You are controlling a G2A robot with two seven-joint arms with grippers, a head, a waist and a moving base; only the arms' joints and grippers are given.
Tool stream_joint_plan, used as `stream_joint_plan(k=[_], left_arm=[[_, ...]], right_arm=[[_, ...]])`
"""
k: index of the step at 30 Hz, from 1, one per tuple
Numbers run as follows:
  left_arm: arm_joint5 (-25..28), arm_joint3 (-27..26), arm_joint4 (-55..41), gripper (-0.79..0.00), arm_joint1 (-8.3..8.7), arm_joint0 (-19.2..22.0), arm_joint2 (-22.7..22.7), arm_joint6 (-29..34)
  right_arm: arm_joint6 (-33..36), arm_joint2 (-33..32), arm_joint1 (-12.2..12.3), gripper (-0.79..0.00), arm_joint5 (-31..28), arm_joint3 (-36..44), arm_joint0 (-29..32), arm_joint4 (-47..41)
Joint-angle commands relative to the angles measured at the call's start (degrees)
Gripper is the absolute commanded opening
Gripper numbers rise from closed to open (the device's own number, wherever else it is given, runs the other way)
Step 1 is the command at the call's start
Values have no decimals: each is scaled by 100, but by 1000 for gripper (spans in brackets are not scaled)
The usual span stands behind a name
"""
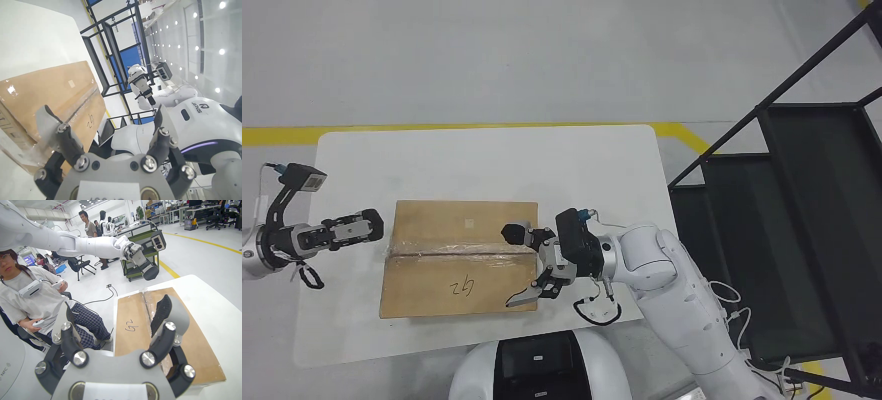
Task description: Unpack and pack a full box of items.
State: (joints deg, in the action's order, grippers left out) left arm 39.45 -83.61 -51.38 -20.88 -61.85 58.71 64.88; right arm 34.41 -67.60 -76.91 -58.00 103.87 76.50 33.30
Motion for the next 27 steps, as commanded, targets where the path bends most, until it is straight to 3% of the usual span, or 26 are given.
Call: stream_joint_plan(k=[1,22,27], left_arm=[[0,-4,0,0,0,0,0,0],[0,-4,0,0,0,0,0,0],[0,-4,0,0,0,0,0,0]], right_arm=[[0,0,0,0,0,0,0,0],[-126,-1,2,0,62,14,39,-81],[-267,-625,128,0,226,489,372,185]])
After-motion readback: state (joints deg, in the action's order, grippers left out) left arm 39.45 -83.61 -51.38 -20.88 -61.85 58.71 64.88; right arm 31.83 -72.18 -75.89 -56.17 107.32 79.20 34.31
